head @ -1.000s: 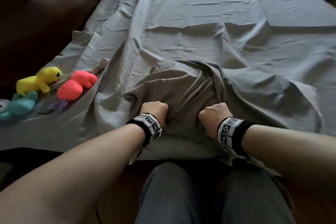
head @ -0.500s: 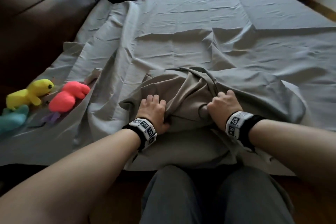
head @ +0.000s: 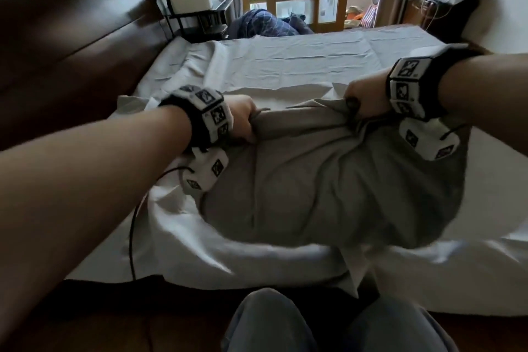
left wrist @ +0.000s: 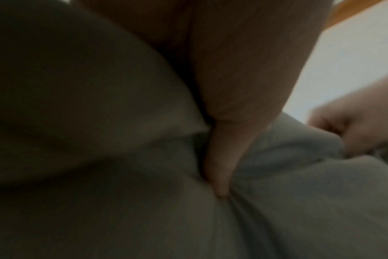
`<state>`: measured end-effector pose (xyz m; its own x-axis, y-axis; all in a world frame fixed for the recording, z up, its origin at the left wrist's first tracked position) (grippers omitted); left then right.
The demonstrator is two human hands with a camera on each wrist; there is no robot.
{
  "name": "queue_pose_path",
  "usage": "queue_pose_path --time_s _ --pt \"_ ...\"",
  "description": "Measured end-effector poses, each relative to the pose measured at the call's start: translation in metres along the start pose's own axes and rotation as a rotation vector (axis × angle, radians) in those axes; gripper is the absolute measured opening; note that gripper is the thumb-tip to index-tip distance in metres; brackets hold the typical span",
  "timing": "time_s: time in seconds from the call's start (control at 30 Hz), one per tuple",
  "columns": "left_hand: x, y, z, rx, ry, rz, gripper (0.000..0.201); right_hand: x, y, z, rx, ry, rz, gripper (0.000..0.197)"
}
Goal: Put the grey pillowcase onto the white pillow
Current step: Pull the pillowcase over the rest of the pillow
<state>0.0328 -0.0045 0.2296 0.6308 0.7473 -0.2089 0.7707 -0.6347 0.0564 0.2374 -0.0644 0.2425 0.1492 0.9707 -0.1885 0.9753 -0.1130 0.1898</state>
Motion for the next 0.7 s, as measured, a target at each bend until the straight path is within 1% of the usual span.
queue_pose_path --time_s 0.03,0.1,0.17,0.2,0.27,0.33,0.37,0.4,0.47,0.5,0.57,0.63,0.67,0.7 --pt "0.003 -0.005 -0.002 -0.042 -0.051 -0.022 0.034 0.007 -0.001 0.002 0.004 -0.001 0.001 0.016" --pt "0.014 -0.02 0.009 -0.071 -0.132 -0.069 0.033 0.018 -0.009 0.012 0.061 0.007 -0.018 0.005" --pt "0.026 -0.029 0.04 0.012 -0.153 -0.081 0.032 0.03 -0.017 0.034 0.099 0.046 0.004 0.014" --pt "0.032 -0.034 0.059 0.091 -0.134 -0.091 0.038 0.036 -0.02 0.047 0.123 0.082 0.036 0.018" --pt "0.037 -0.043 0.097 0.233 -0.096 -0.159 0.055 0.043 -0.025 0.075 0.178 0.13 0.107 0.028" --pt "0.038 -0.05 0.134 0.236 -0.109 -0.213 0.068 0.046 -0.024 0.106 0.18 0.131 0.138 0.034" --pt "0.035 -0.048 0.149 0.205 -0.125 -0.216 0.07 0.047 -0.019 0.12 0.169 0.128 0.163 0.037" --pt "0.034 -0.048 0.16 0.164 -0.117 -0.211 0.068 0.045 -0.009 0.132 0.166 0.127 0.21 0.041" --pt "0.027 -0.042 0.162 0.079 -0.038 -0.209 0.058 0.041 0.016 0.153 0.188 0.104 0.357 0.05" --pt "0.025 -0.043 0.162 0.046 -0.005 -0.219 0.058 0.037 0.029 0.163 0.214 0.068 0.438 0.054" --pt "0.022 -0.046 0.166 0.025 -0.032 -0.247 0.067 0.029 0.052 0.186 0.277 -0.005 0.565 0.065" --pt "0.021 -0.047 0.179 -0.005 -0.115 -0.266 0.079 0.022 0.066 0.201 0.304 -0.051 0.603 0.069" --pt "0.021 -0.045 0.186 -0.025 -0.149 -0.277 0.079 0.02 0.067 0.207 0.324 -0.063 0.582 0.064" --pt "0.021 -0.042 0.192 -0.032 -0.163 -0.283 0.075 0.018 0.066 0.212 0.342 -0.081 0.558 0.056"
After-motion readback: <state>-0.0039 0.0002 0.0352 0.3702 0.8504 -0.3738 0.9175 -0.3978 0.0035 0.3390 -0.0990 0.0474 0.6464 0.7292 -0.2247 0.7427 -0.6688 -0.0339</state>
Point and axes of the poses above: each hand's wrist, its own x-axis towards the middle knuckle, its own z-axis out of the palm, y = z × x, the point moved 9 cm from there along x, towards the middle knuckle, and after that the axes turned 8 degrees about z, right-handed, at the moved point
